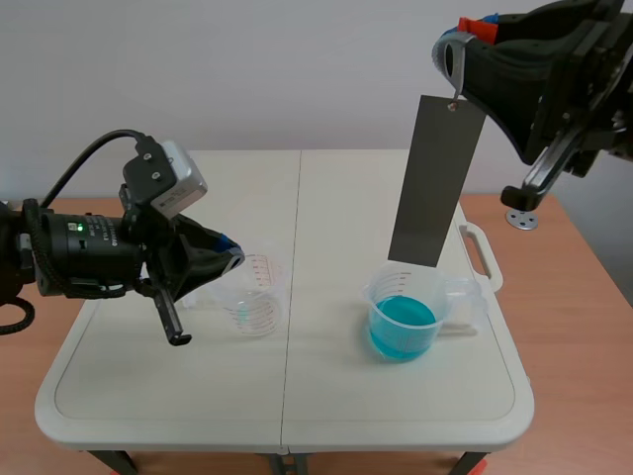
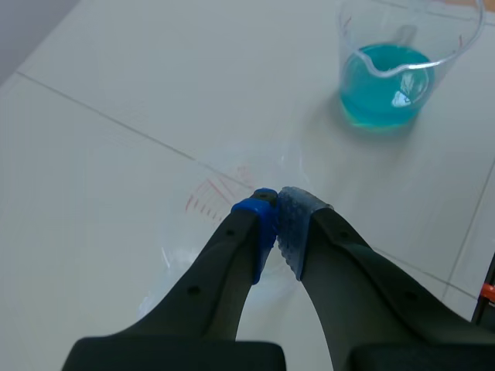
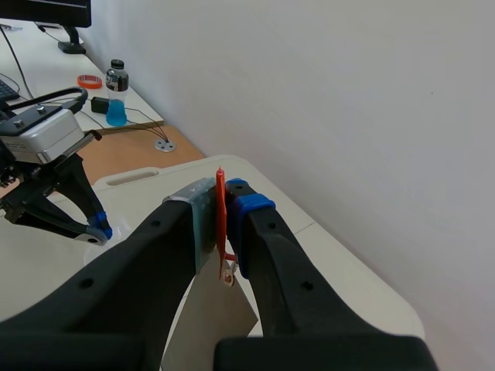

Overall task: Hold the metal plate by the orange handle, dip it into the blue solution, take it out and point at it, then put the plate back in the beaker on the left.
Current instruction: 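Raise the plate and point at it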

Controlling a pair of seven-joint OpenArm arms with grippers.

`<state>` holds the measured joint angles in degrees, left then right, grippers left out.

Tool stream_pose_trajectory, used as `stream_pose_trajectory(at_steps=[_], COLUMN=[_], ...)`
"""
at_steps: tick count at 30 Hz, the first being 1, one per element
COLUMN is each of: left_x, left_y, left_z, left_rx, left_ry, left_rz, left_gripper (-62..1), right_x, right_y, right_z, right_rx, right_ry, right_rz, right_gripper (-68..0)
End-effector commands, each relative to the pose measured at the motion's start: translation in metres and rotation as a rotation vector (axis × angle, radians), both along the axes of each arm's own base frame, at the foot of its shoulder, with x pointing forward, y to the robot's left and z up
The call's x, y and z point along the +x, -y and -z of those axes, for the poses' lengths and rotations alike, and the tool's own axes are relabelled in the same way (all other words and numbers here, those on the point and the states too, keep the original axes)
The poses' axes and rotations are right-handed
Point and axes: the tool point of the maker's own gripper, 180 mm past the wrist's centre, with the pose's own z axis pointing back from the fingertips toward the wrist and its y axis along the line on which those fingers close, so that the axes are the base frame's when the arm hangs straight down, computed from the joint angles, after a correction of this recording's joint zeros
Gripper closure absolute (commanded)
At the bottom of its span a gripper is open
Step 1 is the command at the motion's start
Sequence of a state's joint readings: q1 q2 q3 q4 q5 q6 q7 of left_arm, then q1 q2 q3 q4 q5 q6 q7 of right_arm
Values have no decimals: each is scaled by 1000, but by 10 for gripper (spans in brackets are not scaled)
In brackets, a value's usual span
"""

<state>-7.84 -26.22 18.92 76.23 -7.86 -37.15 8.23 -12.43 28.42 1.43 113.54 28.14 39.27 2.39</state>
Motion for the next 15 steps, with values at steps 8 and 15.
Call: stream_pose_trajectory(at_steps=[8,15], left_x=[0,-6], left_y=[34,56], left_z=[-13,-13], left_rx=[-7,-13], left_ry=[33,25], left_rz=[106,163], left_gripper=[-16,-16], right_x=[-2,-2], right_y=[-1,-1], right_z=[-13,-13], right_rx=[10,9], right_ry=[36,36], right_rz=[-10,-10], right_gripper=[-13,-13])
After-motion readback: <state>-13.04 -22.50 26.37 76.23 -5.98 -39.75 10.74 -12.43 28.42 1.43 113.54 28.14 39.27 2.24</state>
